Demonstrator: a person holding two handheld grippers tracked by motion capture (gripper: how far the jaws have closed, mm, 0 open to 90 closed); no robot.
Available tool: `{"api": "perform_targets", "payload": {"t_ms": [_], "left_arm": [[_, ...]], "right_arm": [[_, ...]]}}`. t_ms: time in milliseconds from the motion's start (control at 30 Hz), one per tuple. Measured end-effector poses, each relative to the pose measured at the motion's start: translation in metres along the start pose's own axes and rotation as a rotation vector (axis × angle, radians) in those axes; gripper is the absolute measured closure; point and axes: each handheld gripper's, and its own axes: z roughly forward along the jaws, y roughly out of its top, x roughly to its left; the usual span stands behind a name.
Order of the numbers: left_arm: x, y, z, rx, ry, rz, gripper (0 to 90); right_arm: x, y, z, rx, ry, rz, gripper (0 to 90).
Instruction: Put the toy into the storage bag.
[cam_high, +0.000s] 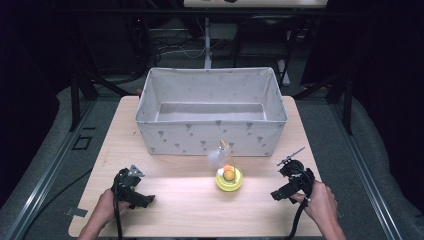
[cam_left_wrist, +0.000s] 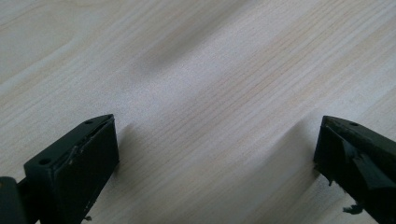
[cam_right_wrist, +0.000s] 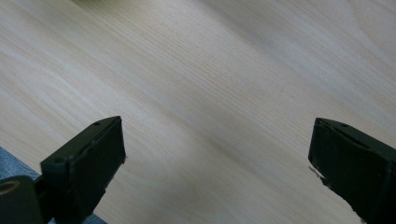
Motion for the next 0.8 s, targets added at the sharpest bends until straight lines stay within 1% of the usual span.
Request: {"api": "perform_targets", "payload": {"t_ms": [67,100,133,200,233,267,300,333,367,400,433,467,567,600,633,667,733,767,800], "left_arm": [[0.000,-0.001,0.000,-0.002,0.000,0.002,0.0],[0.000,-0.001,0.000,-0.003,0.001,0.003,0.0],[0.000,-0.001,0.000,-0.003,0.001,0.002,0.0],[0.000,-0.001,0.000,-0.007,0.000,0.001,0.0],[0.000,-0.001,0.000,-0.007,0.000,0.001,0.0],[0.000,-0.001,0.000,-0.009,0.000,-0.001,0.0],[0.000,-0.002,0.000,-0.012,0.001,-0.002,0.0],[0.000,-0.002,0.000,-0.014,0.002,-0.003,0.0],[0.000,-0.002,0.000,-0.014,0.002,-0.003,0.0],[0.000,-0.002,0.000,-0.014,0.002,-0.004,0.0],[0.000,-0.002,0.000,-0.014,0.002,-0.003,0.0],[0.000,-0.002,0.000,-0.015,0.002,-0.004,0.0],[0.000,-0.002,0.000,-0.016,0.003,-0.005,0.0],[0.000,-0.002,0.000,-0.017,0.003,-0.004,0.0],[0.000,-0.002,0.000,-0.017,0.003,-0.004,0.0],[0.000,-0.002,0.000,-0.016,0.003,-0.004,0.0],[0.000,-0.002,0.000,-0.016,0.002,-0.002,0.0],[0.000,-0.002,0.000,-0.017,0.001,-0.001,0.0],[0.000,-0.002,0.000,-0.017,0.001,-0.001,0.0]], "right_arm": [[0.000,0.000,0.000,0.005,-0.007,-0.004,3.4],[0.001,0.000,0.001,-0.004,0.002,0.006,3.4],[0.001,0.001,0.000,0.004,0.006,-0.003,3.6],[0.003,0.001,-0.001,0.008,-0.011,-0.011,3.6],[0.005,0.001,-0.002,-0.003,-0.007,-0.003,3.6],[0.005,0.002,-0.004,0.002,-0.018,-0.014,3.6],[0.006,0.003,-0.005,0.006,-0.008,-0.019,3.7],[0.007,0.003,-0.007,0.004,-0.020,-0.026,3.7],[0.007,0.003,-0.007,0.004,-0.020,-0.026,3.7],[0.011,0.004,-0.009,-0.007,-0.017,-0.027,3.6],[0.012,0.005,-0.011,0.004,-0.014,-0.042,3.6],[0.014,0.006,-0.011,0.001,-0.018,-0.048,3.5],[0.020,0.010,-0.012,0.004,-0.006,-0.059,3.4],[0.023,0.009,-0.010,-0.028,0.004,-0.048,3.3],[0.023,0.009,-0.010,-0.028,0.004,-0.048,3.3],[0.028,0.014,-0.012,0.014,0.003,-0.092,2.9],[0.033,0.019,-0.013,0.027,0.007,-0.110,2.8],[0.037,0.022,-0.014,0.020,0.008,-0.117,2.7],[0.040,0.025,-0.015,0.021,0.010,-0.133,2.7]]}}
